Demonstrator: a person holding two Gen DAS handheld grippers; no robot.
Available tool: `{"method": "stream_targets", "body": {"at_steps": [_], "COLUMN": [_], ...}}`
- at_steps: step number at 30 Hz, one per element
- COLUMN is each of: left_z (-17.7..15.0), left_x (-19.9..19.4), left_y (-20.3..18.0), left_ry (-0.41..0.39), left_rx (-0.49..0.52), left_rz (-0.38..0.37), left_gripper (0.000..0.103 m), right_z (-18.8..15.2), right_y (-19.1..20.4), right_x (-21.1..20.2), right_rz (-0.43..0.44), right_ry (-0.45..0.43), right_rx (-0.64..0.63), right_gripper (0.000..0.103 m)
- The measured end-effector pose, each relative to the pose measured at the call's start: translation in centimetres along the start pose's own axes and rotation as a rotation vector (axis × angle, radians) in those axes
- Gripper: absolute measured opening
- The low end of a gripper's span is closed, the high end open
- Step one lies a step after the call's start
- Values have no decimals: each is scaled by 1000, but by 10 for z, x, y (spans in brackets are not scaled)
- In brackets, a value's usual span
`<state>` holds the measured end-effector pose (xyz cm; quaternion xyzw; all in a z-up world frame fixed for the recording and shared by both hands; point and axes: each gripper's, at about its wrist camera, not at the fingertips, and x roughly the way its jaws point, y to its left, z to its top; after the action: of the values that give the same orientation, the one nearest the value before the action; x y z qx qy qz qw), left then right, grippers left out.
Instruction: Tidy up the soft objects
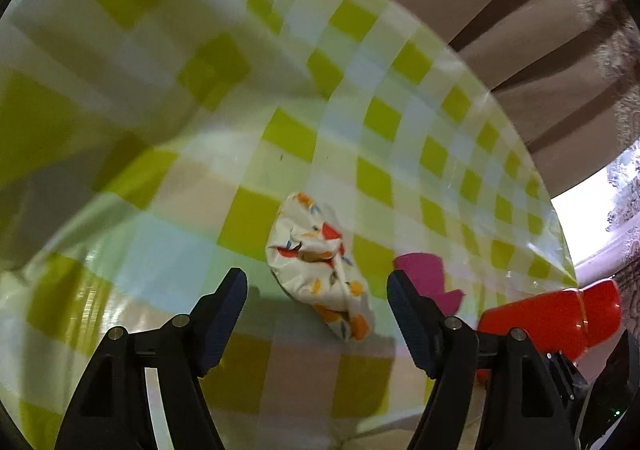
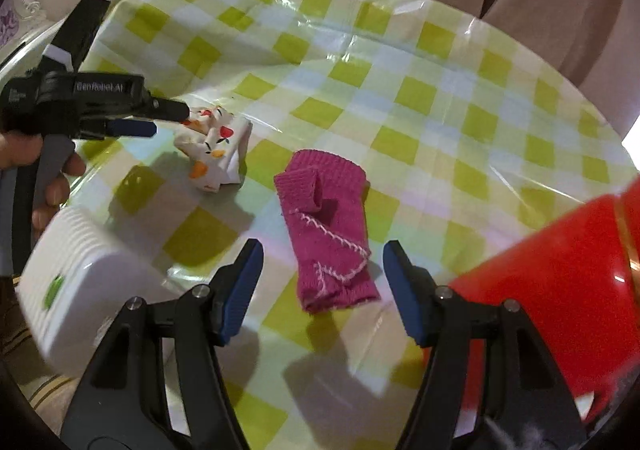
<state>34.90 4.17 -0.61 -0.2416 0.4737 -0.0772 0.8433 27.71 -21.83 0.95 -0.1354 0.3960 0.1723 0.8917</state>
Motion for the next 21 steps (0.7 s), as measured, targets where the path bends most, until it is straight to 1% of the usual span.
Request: {"method": "stream_targets", "body": {"at_steps": [5, 8, 12, 16, 17, 19, 20, 21], "left_z": [-1, -1, -2, -6, -8, -11, -12, -13], "left_x": [26, 37, 46, 53, 54, 56, 56, 56], "left_y": [2, 0, -8, -20, -23, -27, -29, -30], "left_ry": [30, 33, 16, 5, 3, 4, 7, 9], "left_rx": [7, 36, 108, 192, 220, 253, 261, 267], "left_rz": [15, 44, 80, 120, 135, 132, 122, 113], "left_gripper": [73, 73, 74, 73, 70, 55, 52, 45], "right_z": [5, 9, 13, 15, 15, 17, 17, 17], "right_y": [-3, -3, -6, -9, -10, -11, -11, -10], "right_x": [34, 55, 81, 99, 102, 108, 111, 113], "right_rz": [23, 33, 28, 29, 33, 39, 45, 48], "right_ry": [29, 50, 81, 107, 109, 116, 119, 119], "right_rx": [7, 8, 10, 24, 29, 42, 49, 51], "right_gripper": [66, 66, 67, 70, 71, 71, 71, 71]}}
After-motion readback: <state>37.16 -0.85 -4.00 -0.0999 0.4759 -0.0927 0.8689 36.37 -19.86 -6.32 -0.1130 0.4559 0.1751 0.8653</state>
